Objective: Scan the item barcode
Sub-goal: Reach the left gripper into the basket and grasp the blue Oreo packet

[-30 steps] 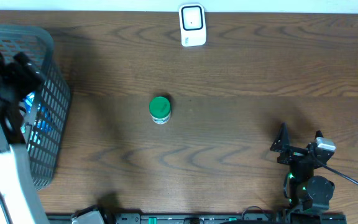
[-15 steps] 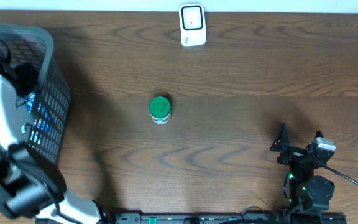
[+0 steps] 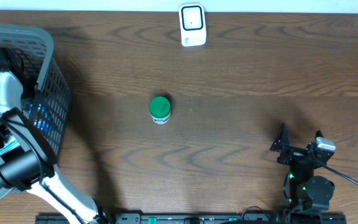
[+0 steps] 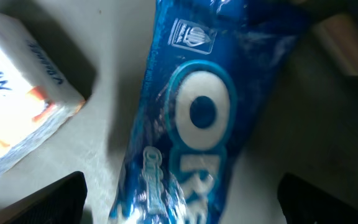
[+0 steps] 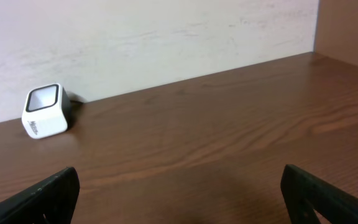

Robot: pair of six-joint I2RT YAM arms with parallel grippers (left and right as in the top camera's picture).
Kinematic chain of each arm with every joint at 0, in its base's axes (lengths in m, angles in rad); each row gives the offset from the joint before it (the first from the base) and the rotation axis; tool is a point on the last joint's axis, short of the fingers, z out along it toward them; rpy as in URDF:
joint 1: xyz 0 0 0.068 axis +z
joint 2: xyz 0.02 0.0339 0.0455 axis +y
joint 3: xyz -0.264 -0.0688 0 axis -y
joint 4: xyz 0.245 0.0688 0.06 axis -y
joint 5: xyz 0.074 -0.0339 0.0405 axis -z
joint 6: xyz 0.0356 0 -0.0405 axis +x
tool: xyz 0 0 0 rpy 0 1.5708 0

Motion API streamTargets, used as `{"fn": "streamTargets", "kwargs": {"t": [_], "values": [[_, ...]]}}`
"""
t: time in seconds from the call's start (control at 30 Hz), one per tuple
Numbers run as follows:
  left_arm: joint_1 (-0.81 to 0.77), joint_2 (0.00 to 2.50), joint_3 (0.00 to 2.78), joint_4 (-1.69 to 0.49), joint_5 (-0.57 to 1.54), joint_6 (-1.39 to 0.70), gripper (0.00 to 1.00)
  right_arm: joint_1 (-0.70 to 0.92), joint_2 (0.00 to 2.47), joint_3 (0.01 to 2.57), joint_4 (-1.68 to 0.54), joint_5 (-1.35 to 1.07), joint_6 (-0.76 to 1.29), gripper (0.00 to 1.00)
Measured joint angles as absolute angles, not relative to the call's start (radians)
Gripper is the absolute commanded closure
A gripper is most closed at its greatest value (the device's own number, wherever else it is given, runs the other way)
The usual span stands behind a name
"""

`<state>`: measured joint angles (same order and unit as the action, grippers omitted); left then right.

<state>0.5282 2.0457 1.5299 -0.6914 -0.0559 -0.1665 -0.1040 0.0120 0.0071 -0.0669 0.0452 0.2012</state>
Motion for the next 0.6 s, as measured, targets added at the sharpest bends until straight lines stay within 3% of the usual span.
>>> {"fn": "streamTargets", "kwargs": {"t": [0.1,0.13,0.23,0.27,0.47,0.6], "values": [[0.53,2.081,1.531,-0.685,-0.051,-0.155,0.04,-0.104,0.012,0.007,-0.067,0.045,0.201,0.01],[0.53,2.081,1.533,-0.681,-0.052,-0.155,0.16,-0.104,0.012,0.007,-0.067,0.045,0.201,0.01],[0.53,2.086,1.534,-0.68,-0.047,-0.153,0.64,-0.104,0.012,0.007,-0.067,0.045,0.201,0.01],[0.53,2.086,1.535,-0.681,-0.048,-0.153,0.7,-0.104,0.012,0.007,-0.067,0.045,0.201,0.01],[0.529,2.086,1.538,-0.706,-0.057,-0.142,0.92,-0.104,0.012,0.007,-0.067,0.045,0.201,0.01],[0.53,2.07,1.537,-0.74,-0.065,-0.14,0.92,-0.104,0.012,0.007,-0.067,0.045,0.201,0.01]]}}
